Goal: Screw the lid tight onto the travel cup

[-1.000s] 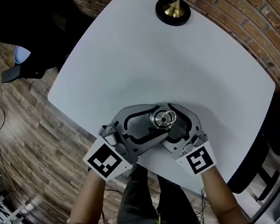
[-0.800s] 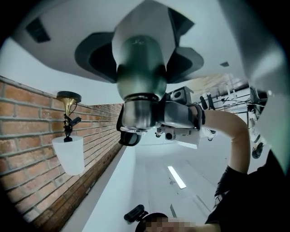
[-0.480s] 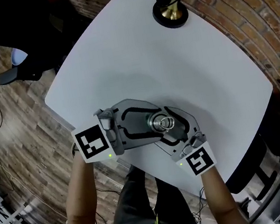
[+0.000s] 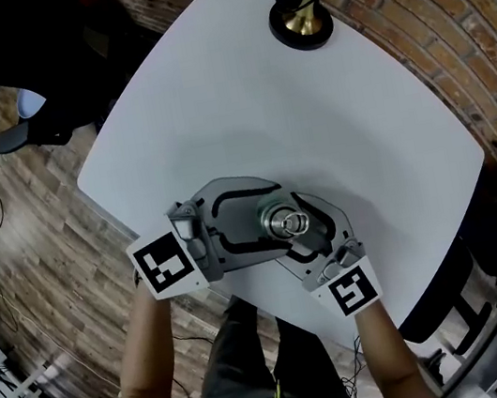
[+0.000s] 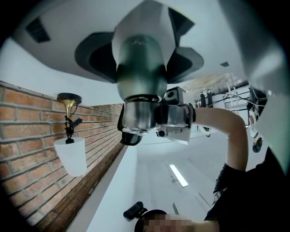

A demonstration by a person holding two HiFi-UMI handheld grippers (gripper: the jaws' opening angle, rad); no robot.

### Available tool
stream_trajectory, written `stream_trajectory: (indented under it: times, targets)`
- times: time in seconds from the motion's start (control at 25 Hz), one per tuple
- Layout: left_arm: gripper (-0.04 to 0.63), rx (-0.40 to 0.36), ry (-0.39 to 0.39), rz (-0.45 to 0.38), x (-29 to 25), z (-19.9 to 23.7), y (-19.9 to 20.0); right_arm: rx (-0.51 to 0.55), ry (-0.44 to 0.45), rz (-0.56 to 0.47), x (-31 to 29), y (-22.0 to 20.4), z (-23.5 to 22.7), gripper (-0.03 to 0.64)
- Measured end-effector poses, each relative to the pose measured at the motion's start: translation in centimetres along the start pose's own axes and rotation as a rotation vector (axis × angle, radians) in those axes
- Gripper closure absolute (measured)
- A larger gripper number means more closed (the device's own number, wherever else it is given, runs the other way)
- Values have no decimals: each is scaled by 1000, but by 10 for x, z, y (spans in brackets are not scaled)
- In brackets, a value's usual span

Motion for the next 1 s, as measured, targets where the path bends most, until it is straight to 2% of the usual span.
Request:
stream_trajectory:
  times: [0.12, 0.2, 0.28, 0.4, 0.48, 0.6, 0.68, 0.8, 1.0]
  targets:
    - [272, 31, 85, -13, 3, -3, 1, -4, -9, 2, -1, -2, 1, 272]
    - [272, 34, 168, -5, 1, -10, 4, -13, -15, -1, -1, -2, 1, 272]
    - [272, 42, 299, 19, -2, -14, 4, -15, -17, -2, -1, -2, 1, 272]
    - [273, 119, 518, 22, -1, -16, 1, -15, -17, -2, -1, -2, 1, 272]
    - [273, 155, 620, 7, -2, -18, 0, -24, -18, -1, -1, -3, 2, 273]
    - [280, 154, 747, -8, -1, -16, 1, -29, -20, 0, 0, -3, 2, 272]
    - [287, 150, 804, 0, -1, -10, 0, -32, -21, -1, -1, -3, 1, 273]
    - [317, 163, 843, 14, -1, -4, -2, -27, -19, 2, -1, -3, 1, 272]
    - [337, 141, 833, 18, -2, -4, 0, -36, -17, -7, -2, -2, 1, 273]
Point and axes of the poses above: the fingertips, and each gripper's own axes: x backward along the fingers, z to its left, y out of its top, the point moved 2 cm from there along x, backward along the fingers, and after that the axes turned 9 degrees about z, right-handed, at the moved point
